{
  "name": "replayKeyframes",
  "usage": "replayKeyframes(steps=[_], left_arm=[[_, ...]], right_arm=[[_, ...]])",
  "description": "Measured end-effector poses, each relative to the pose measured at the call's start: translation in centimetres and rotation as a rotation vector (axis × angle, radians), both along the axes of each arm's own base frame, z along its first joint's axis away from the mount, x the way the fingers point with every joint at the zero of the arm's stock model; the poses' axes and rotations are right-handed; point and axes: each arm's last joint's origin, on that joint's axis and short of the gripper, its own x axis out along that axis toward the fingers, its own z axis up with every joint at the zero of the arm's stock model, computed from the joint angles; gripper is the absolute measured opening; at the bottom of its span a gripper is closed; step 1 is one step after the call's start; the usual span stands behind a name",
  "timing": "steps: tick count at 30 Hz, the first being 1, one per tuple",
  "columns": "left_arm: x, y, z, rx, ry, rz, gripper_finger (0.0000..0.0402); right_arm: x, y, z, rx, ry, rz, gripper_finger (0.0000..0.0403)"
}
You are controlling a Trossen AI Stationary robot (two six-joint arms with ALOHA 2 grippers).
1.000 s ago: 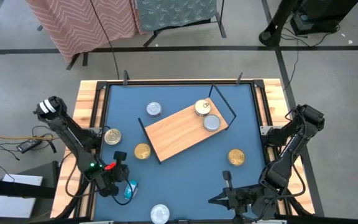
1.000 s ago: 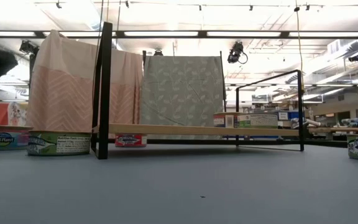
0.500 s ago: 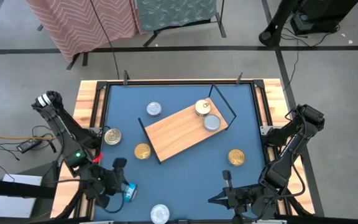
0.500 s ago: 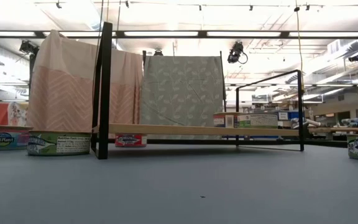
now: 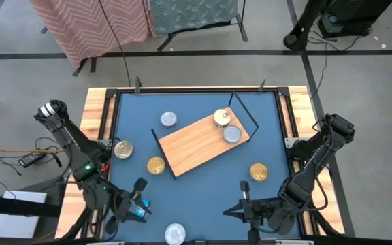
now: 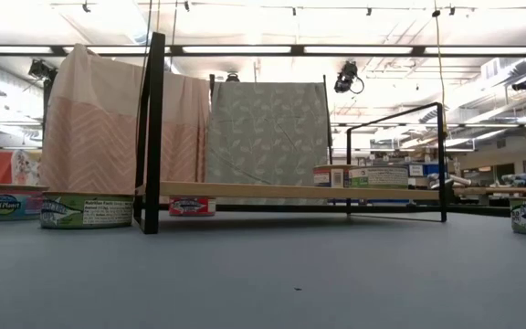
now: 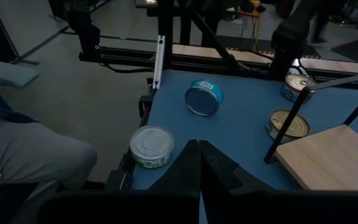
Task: Stack canned seafood by type on shelf
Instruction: Put the green/blue tuna can on the shelf
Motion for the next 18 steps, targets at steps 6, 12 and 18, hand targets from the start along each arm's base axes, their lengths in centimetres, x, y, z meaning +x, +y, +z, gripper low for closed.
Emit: replayKeyframes(steps=[6,12,18], left_arm=[[0.2,1.2,-1.5,-0.021,0.210,0.102,0.0149],[-0.5,1.7,-2.6,-0.036,0.391,0.129,0.0184],[-0.7,1.6,-2.8,-0.134,0.509,0.147,0.0244]], right_arm=[[0.0,0.0,0.0,0.002,0.003,0.005,0.0010],[0.0,0.0,0.0,0.007,0.008,0.012,0.0010],[0.1,0.0,0.0,0.007,0.008,0.009,0.0010]])
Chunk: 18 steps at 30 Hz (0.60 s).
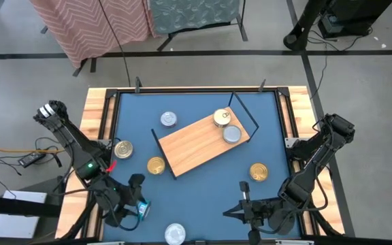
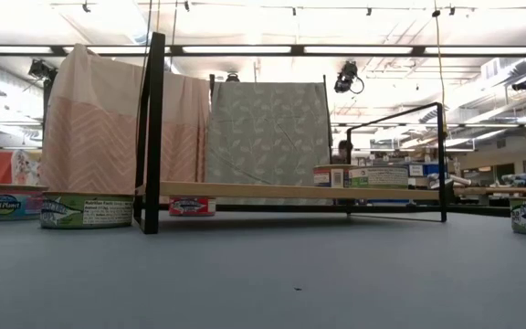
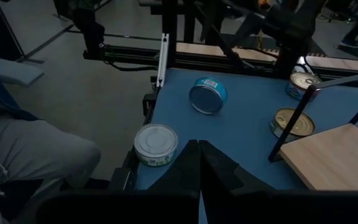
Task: Stack canned seafood by type on shelf
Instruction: Put the green/blue tuna can on the shelf
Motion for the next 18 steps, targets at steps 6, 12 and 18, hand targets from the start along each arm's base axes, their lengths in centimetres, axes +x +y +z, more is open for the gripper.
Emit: replayKeyframes(steps=[6,12,18], left_arm=[[0.1,-0.9,-1.8,-0.064,0.233,-0.046,0.0285],[0.6,-2.1,-4.4,-0.025,0.397,-0.119,0.0285],[0.8,-2.4,-5.1,0.005,0.415,-0.166,0.0285]], right_arm=[[0.4,-0.4,0.0,0.024,0.007,-0.016,0.0010],[0.7,-0.6,0.0,0.030,0.010,-0.024,0.0010],[0.7,-0.7,-0.1,0.022,0.020,-0.022,0.0010]])
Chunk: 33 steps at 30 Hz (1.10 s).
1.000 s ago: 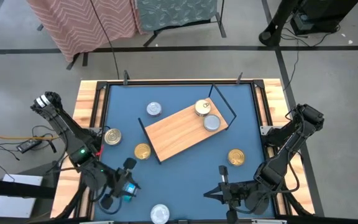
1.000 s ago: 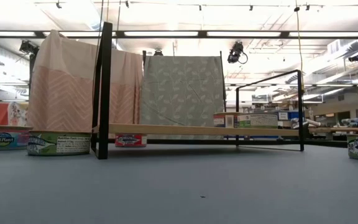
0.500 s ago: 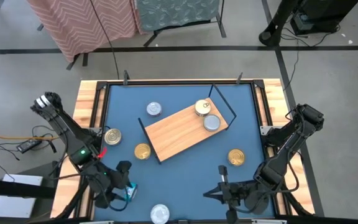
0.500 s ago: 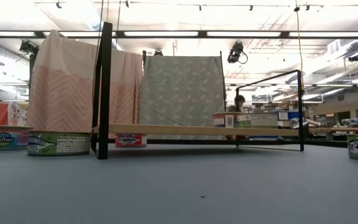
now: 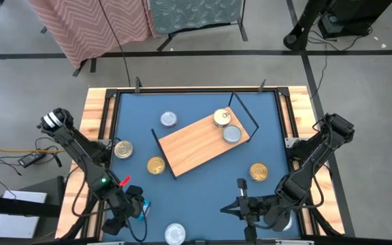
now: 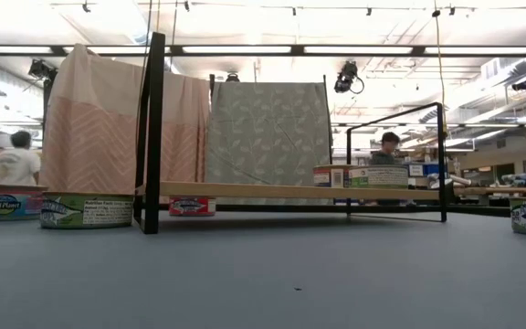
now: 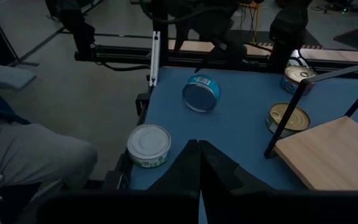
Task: Stack canned seafood by type on shelf
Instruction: Put the green/blue tuna can on the shelf
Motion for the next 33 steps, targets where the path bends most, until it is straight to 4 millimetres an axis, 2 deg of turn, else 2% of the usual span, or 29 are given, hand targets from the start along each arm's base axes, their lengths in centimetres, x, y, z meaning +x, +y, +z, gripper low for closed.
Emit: replayKeyframes(steps=[6,11,15,19,24,33], left_arm=[[0.0,-0.1,0.4,-0.023,0.023,0.025,0.0285],[0.2,-0.3,2.3,-0.034,0.066,0.066,0.0285],[0.1,0.1,4.2,0.028,0.093,0.166,0.0285],[0.5,0.3,5.1,0.071,0.043,0.353,0.0285],[0.8,0.2,4.5,0.079,0.061,0.594,0.0285],[1.5,-1.7,1.5,0.092,0.273,0.754,0.0284]], right_arm=[[0.0,0.0,0.0,0.004,0.008,0.011,0.0011],[-0.1,0.0,-0.1,-0.011,0.014,0.014,0.0011],[-0.1,0.0,-0.1,-0.029,0.013,0.022,0.0011],[-0.1,0.0,-0.2,-0.052,0.024,0.039,0.0011],[-0.3,-0.2,-0.7,-0.099,0.065,0.059,0.0011],[-1.1,-0.9,-1.9,-0.219,0.186,0.062,0.0010]])
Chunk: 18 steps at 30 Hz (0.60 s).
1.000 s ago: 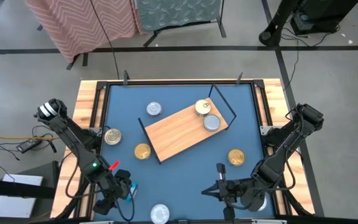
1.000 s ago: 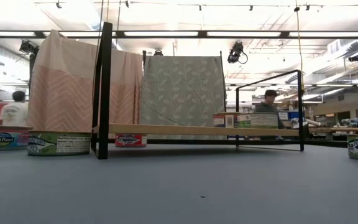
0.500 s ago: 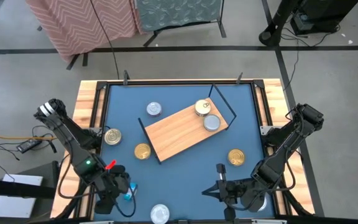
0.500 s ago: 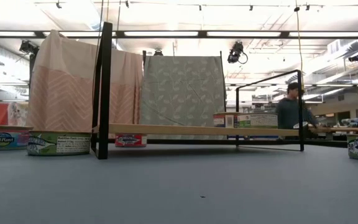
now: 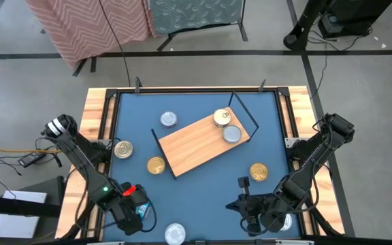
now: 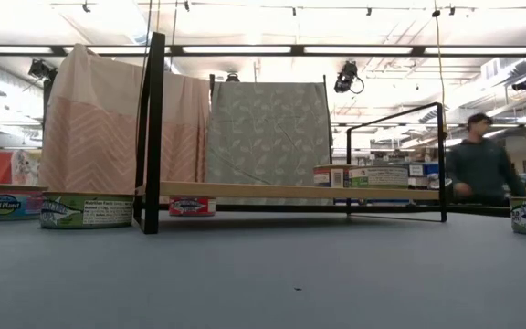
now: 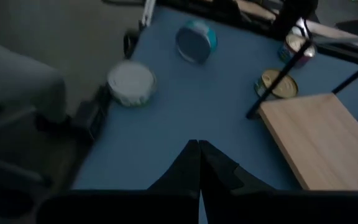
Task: Stack canned seafood by type on shelf
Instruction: Put the green/blue tuna can on the shelf
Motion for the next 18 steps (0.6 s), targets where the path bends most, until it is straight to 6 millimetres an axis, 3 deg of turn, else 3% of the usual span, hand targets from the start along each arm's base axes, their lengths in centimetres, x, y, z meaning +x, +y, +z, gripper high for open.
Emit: replayKeyframes(steps=[18], left_arm=[[1.6,-1.8,-3.0,-0.012,0.026,0.179,0.0284]], right_arm=[[-1.7,1.1,-0.5,-0.021,0.074,0.099,0.0011]])
